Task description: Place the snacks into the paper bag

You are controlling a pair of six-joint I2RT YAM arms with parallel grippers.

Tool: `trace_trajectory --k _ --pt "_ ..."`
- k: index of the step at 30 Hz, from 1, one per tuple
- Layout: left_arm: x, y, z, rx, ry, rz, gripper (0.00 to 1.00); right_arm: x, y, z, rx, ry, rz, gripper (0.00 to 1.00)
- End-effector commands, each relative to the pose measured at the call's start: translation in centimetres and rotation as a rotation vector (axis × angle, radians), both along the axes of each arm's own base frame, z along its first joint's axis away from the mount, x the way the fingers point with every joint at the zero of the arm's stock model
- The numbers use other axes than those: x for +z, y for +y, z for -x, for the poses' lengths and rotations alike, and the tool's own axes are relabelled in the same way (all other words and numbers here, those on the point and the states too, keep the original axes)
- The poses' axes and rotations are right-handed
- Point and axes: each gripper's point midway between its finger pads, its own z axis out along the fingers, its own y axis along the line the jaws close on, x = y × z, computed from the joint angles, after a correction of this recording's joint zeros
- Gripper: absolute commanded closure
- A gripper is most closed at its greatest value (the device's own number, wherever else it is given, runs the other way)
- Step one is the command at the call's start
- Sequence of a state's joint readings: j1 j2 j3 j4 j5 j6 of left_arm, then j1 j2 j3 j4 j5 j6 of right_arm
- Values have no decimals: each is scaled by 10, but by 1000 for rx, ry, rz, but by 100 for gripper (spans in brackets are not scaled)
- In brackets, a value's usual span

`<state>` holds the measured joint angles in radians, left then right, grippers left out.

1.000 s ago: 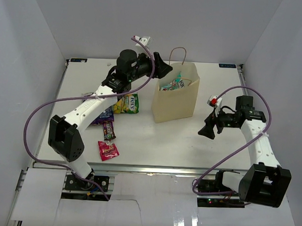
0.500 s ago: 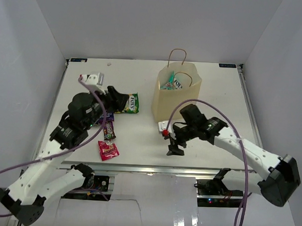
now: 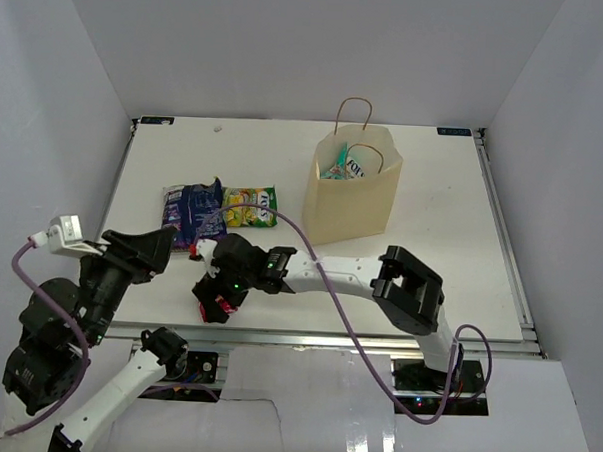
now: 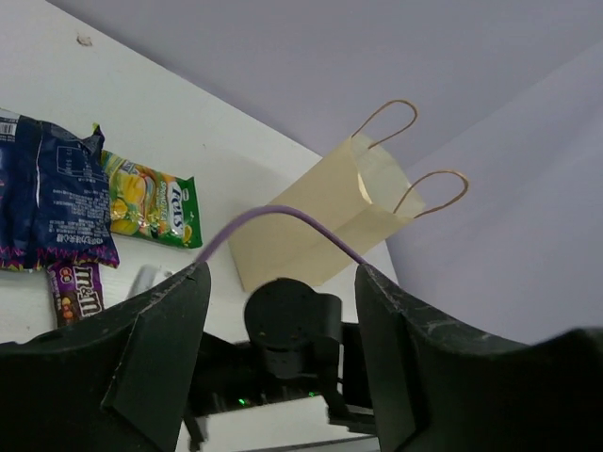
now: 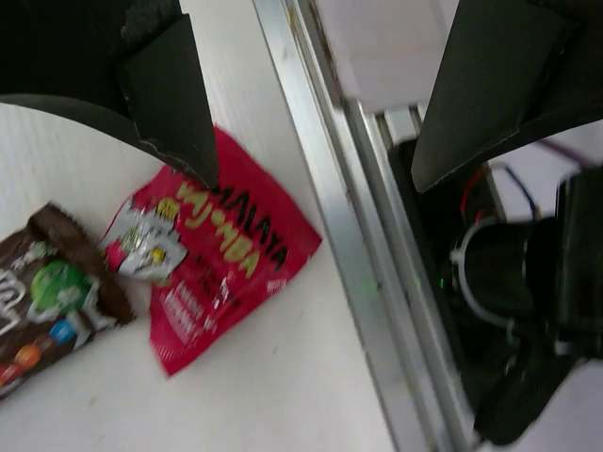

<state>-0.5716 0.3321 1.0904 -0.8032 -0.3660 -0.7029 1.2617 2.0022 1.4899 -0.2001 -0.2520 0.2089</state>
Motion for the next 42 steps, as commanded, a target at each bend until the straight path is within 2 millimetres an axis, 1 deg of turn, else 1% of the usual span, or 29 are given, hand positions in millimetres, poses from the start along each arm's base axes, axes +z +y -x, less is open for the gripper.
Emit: trace_trajectory --k 1,2,3,4,5,6,7,8,10,13,16,19,20,21,22,25,26,29,30,31,34,35,36,37,38,39,40,41,42 --pt "-9 15 19 30 61 47 26 14 40 -33 -254 -19 -54 11" --pt "-9 16 24 22 56 63 26 16 46 -39 -272 -70 -61 9" --pt "-10 16 26 16 59 72 25 14 47 -46 -303 -103 -54 9" --pt "-14 15 27 12 71 81 23 3 47 -48 -318 -121 -28 9" --pt "-15 16 29 8 73 88 22 1 48 -48 -315 -159 -21 10" --pt "-17 15 30 4 80 91 21 -3 45 -56 -355 -220 -6 11" --pt "-20 15 30 5 90 97 21 -8 46 -57 -358 -248 5 11" --pt "-21 15 31 5 92 99 21 -12 47 -52 -350 -261 12 12" --pt "-19 17 33 9 86 102 20 -25 46 -40 -314 -276 33 12" --pt "-15 19 35 11 76 102 20 -42 45 -30 -289 -279 57 14" --pt "-15 19 35 7 79 96 20 -54 37 -35 -303 -302 90 16" --pt "-19 20 38 6 90 103 20 -61 25 -42 -300 -310 117 26" --pt "-23 20 38 7 97 111 20 -63 21 -42 -290 -299 123 32" --pt "-25 19 38 8 99 114 19 -60 18 -43 -290 -297 120 36" --pt "-26 20 40 4 96 124 19 -67 9 -47 -289 -296 142 39" --pt "-33 17 38 1 110 137 19 -73 -4 -53 -280 -285 161 48" --pt "-34 16 38 -4 114 137 19 -75 -5 -52 -270 -275 162 53" --pt "-35 14 36 -10 123 128 19 -70 -9 -53 -235 -286 151 55" --pt "-33 14 37 -10 118 126 19 -60 -7 -53 -225 -290 122 57" --pt "-33 14 36 -10 120 121 19 -60 -9 -52 -201 -294 118 65" --pt "-32 14 37 -12 117 124 19 -51 -14 -54 -185 -292 99 71" --pt "-32 14 37 -12 115 123 19 -52 -15 -55 -178 -288 101 71" --pt "-31 13 37 -17 114 124 19 -48 -16 -55 -171 -278 91 68" --pt "-33 12 37 -18 118 125 19 -47 -17 -57 -170 -264 86 58" --pt "-33 12 37 -20 117 128 19 -44 -16 -54 -151 -238 73 51" --pt "-34 11 37 -26 117 128 19 -36 -14 -56 -152 -234 53 45" --pt "-35 10 37 -30 121 129 19 -30 -10 -52 -131 -209 29 32" --pt "-36 10 37 -31 123 129 19 -26 -7 -52 -128 -204 17 27" --pt "-36 9 37 -36 122 131 19 -16 0 -54 -142 -190 -9 22"
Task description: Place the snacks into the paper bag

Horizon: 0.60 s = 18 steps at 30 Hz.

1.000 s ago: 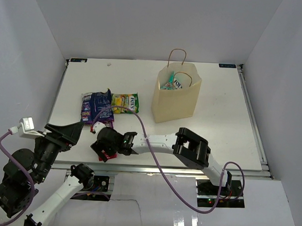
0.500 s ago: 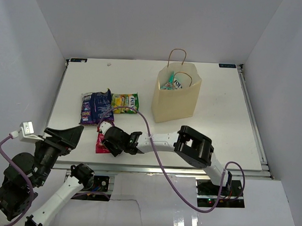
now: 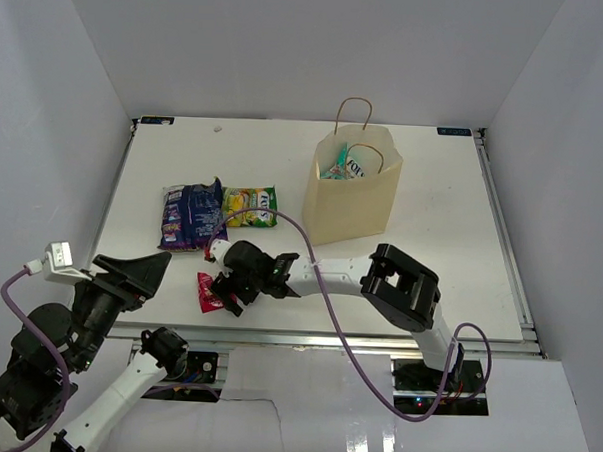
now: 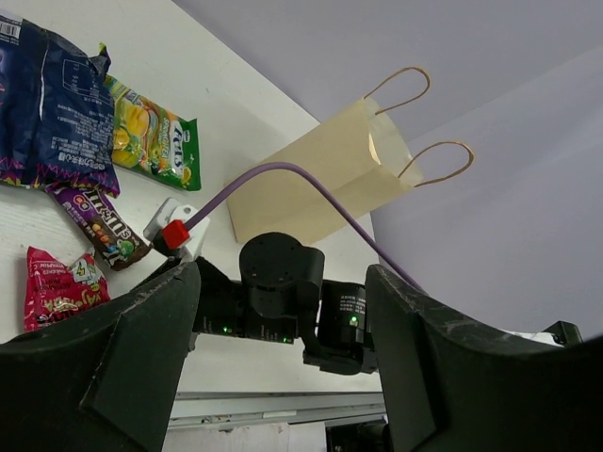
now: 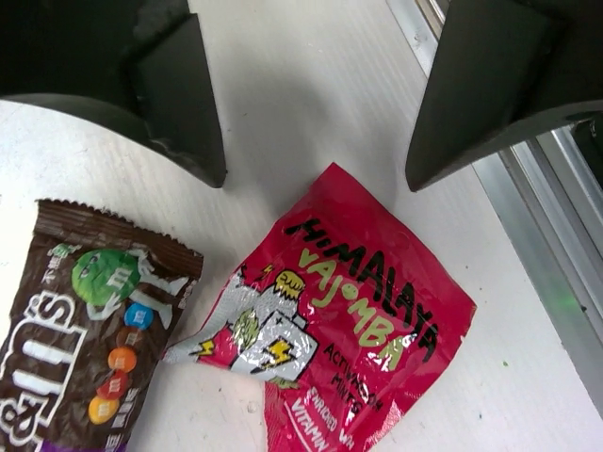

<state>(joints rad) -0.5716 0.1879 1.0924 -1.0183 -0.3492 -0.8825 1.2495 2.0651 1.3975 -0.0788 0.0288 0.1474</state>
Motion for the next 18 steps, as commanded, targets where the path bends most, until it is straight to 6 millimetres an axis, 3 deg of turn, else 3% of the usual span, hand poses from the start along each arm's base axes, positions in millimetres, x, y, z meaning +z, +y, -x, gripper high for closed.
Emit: trace_trajectory --k 1,4,13,18 --pt "-6 -8 -2 -29 25 -7 19 45 20 1 37 37 -117 15" --pt "-4 -9 -2 -33 21 -1 19 50 36 -2 -11 83 -137 5" --pt "-1 -10 1 -50 14 9 19 22 58 -32 -232 69 -96 8" --pt "-3 -12 0 -52 22 10 18 8 52 -37 -262 5 -49 11"
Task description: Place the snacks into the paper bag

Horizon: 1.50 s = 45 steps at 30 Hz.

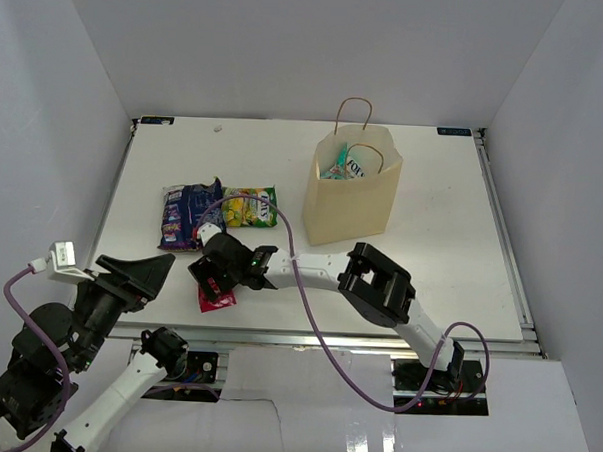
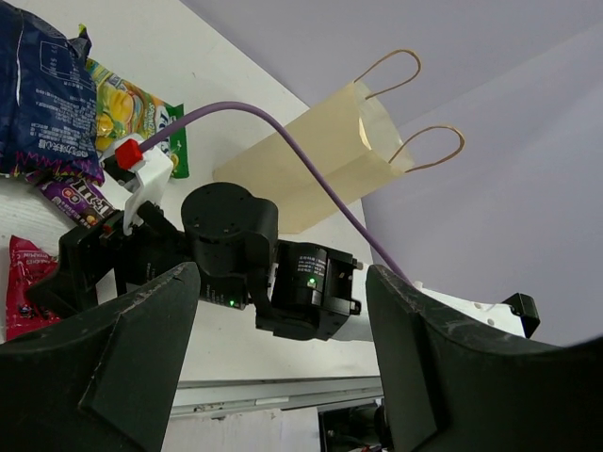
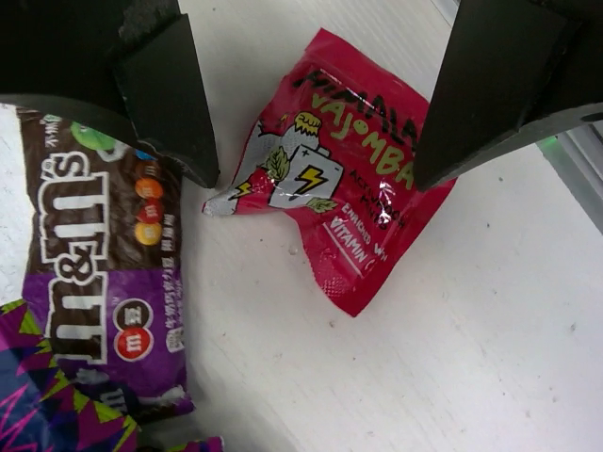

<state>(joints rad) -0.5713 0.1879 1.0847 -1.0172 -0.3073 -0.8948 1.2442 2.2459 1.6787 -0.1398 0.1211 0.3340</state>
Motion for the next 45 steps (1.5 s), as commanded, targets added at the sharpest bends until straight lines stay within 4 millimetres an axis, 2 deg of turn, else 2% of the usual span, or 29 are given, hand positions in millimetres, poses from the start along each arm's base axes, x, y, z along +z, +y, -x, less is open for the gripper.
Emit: trace_trajectory --k 1,5,6,8,11,14,15,17,18,20,21,22,23,24,25,28,29,30,31,33,34,35,36,39,40,42,43,44,45 --pt "-2 -5 -2 -12 15 -1 18 1 -2 -8 -63 -52 27 11" --pt "-5 -6 -5 -10 27 -7 18 -16 -13 -2 -38 -45 70 18" --pt "-5 -7 -6 -10 26 -10 18 -20 -15 3 -23 -33 80 28" --pt "-5 -7 -6 -10 26 -14 18 -29 -26 8 2 -24 107 36" --pt "-7 -7 -6 -12 29 -17 18 -34 -37 13 39 -25 132 54" --pt "-13 -8 -7 -13 40 -15 18 -18 -37 12 98 -25 98 72" --pt "-14 -8 -7 -14 41 -10 18 -12 -35 18 171 -11 76 84" --pt "-24 -10 -9 -13 62 -13 18 18 -31 26 302 44 -23 92" --pt "-28 -12 -10 -17 72 -15 18 41 -28 28 425 3 -75 92" --pt "-42 -16 -15 -19 104 -16 18 69 -37 24 546 26 -153 92" --pt "-47 -18 -17 -21 114 -16 18 91 -42 43 687 89 -246 92" --pt "-48 -21 -19 -25 110 -8 18 118 -49 40 753 35 -303 92" --pt "-59 -24 -24 -26 132 -17 18 130 -57 29 757 13 -323 92" --pt "-62 -26 -26 -24 138 -7 17 141 -66 30 783 15 -332 92" --pt "-68 -28 -30 -18 147 -7 17 167 -76 17 795 -72 -358 92" --pt "-70 -32 -37 -17 139 -1 16 214 -101 -1 764 -209 -374 92" --pt "-76 -34 -41 -17 148 -8 15 232 -111 -18 734 -283 -374 92" --pt "-75 -36 -44 -18 139 -7 13 257 -120 -20 724 -342 -391 92" --pt "-76 -39 -46 -24 137 -10 13 283 -129 -36 690 -412 -405 92" --pt "-83 -45 -54 -32 144 -25 12 321 -143 -50 634 -517 -422 92" --pt "-86 -47 -57 -36 147 -35 11 337 -155 -66 585 -557 -426 92" --pt "-88 -49 -59 -39 154 -40 9 366 -161 -73 554 -620 -448 92" --pt "-95 -52 -65 -38 175 -53 9 382 -169 -81 513 -656 -454 92" --pt "-110 -60 -75 -33 232 -67 4 423 -198 -116 380 -780 -447 92" --pt "-118 -63 -78 -42 252 -83 4 429 -215 -135 322 -811 -425 92" --pt "-132 -73 -85 -62 310 -108 3 441 -234 -158 257 -851 -408 92" --pt "-141 -76 -88 -66 340 -119 3 441 -257 -180 195 -865 -379 92" --pt "-148 -78 -90 -67 365 -121 3 439 -266 -192 177 -865 -368 92" --pt "-157 -86 -95 -82 400 -130 3 439 -288 -209 133 -877 -345 92"
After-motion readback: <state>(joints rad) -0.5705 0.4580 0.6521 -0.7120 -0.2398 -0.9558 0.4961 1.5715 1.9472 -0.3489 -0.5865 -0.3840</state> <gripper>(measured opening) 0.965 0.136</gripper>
